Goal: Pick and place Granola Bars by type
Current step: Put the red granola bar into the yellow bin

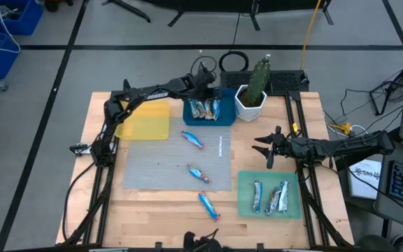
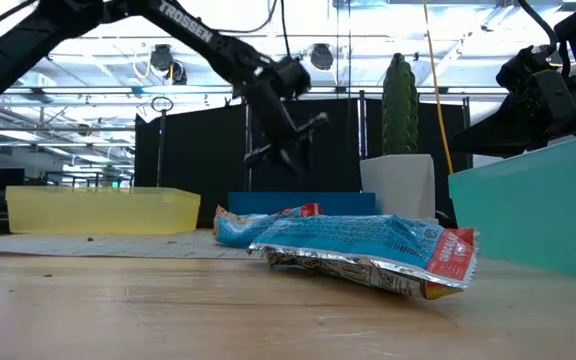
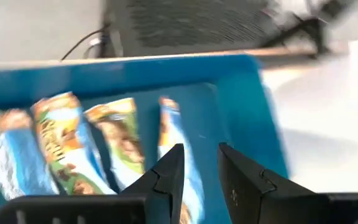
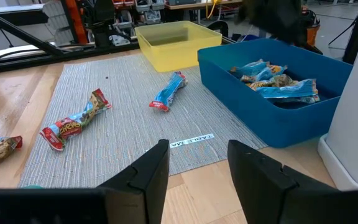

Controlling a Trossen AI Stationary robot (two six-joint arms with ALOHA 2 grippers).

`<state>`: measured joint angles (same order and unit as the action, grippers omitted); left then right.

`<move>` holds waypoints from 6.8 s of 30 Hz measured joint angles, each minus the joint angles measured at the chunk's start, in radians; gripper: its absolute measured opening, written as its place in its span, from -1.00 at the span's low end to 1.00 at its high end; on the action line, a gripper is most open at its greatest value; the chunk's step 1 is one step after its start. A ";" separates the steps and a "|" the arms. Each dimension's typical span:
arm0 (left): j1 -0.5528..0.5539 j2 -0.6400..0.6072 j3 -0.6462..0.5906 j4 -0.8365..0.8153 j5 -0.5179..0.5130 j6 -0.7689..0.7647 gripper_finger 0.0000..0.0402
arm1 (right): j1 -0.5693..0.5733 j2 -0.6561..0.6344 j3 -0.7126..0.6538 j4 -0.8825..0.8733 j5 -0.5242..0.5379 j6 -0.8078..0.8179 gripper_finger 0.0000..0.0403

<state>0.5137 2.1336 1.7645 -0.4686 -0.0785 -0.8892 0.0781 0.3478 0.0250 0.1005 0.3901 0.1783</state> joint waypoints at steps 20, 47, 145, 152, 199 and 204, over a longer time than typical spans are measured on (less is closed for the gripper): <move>-0.089 -0.356 0.001 -0.100 0.373 0.878 -0.03 | 0.000 0.000 0.000 0.000 0.000 0.000 -0.22; -0.555 -0.414 0.000 -0.579 0.372 1.618 0.76 | 0.000 0.000 0.000 0.000 0.000 0.000 -0.22; -0.871 0.106 -0.013 -0.282 0.134 1.598 -0.52 | 0.000 0.004 0.000 0.000 0.000 0.000 -0.22; -0.871 0.105 -0.013 -0.281 0.113 1.527 -0.96 | 0.000 0.004 0.000 0.000 0.000 0.000 -0.22; -0.355 -0.749 -0.013 -0.903 -0.373 0.480 -1.00 | 0.000 0.004 0.000 -0.002 0.000 0.000 -0.22; -0.218 -0.774 -0.013 -0.993 -0.386 0.389 -1.00 | 0.000 0.004 0.000 -0.001 0.000 0.000 -0.22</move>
<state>0.2953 1.3593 1.7520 -1.4611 -0.4646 -0.5006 0.0783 0.3519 0.0252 0.0994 0.3903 0.1783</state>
